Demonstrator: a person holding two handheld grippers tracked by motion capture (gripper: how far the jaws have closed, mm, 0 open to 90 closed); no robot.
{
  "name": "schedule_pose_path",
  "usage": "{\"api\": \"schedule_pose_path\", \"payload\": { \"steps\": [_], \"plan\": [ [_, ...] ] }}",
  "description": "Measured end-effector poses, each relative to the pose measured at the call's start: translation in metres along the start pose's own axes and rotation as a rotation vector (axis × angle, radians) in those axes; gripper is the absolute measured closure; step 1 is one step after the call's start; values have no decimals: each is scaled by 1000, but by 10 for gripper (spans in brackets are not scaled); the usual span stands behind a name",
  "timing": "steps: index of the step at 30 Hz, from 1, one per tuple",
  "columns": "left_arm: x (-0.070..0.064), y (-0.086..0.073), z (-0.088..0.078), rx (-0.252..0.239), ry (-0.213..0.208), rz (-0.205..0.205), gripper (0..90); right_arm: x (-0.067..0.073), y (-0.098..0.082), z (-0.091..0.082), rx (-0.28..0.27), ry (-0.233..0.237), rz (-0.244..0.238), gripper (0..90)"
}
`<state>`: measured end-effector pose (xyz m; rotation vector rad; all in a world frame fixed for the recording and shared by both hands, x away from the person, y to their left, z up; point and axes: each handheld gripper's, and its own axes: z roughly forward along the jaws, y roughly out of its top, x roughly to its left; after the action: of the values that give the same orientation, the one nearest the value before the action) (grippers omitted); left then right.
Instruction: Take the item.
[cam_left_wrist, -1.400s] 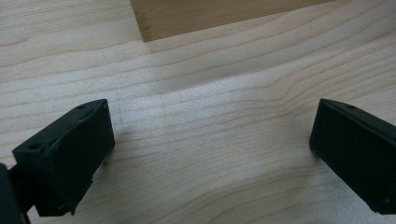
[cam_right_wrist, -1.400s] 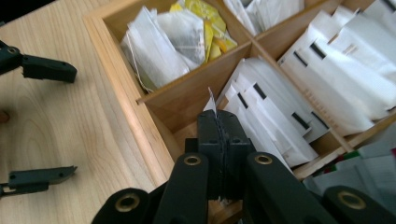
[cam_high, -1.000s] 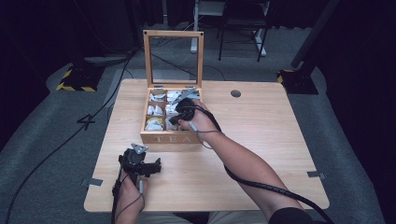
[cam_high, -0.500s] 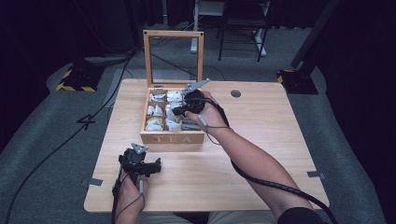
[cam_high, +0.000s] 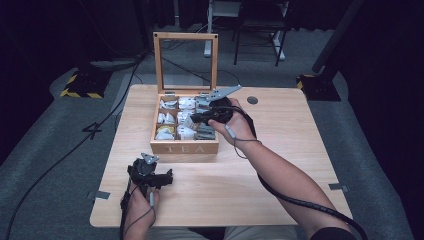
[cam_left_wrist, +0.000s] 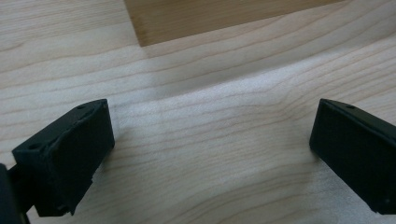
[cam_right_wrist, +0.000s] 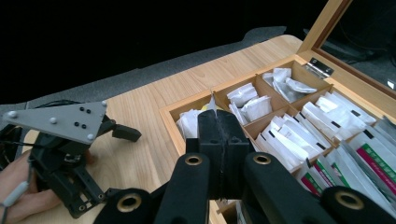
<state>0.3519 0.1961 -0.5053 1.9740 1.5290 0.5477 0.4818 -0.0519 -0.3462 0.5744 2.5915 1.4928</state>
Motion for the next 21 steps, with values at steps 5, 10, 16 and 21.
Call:
{"api": "schedule_pose_path", "payload": {
  "steps": [5, 10, 16, 21],
  "plan": [
    [0, 1, 1, 1, -3, 3, 1, -1, -4, -21, -23, -11, 10, 900],
    [0, 1, 1, 4, -5, 4, 1, -5, -12, -56, -52, -29, 28, 900],
    [0, 1, 1, 2, -3, 3, 1, -9, -15, -85, -83, -43, 51, 900],
    [0, 1, 1, 1, -1, 3, 2, -8, -16, -108, -84, -73, 32, 900]
  ]
}}
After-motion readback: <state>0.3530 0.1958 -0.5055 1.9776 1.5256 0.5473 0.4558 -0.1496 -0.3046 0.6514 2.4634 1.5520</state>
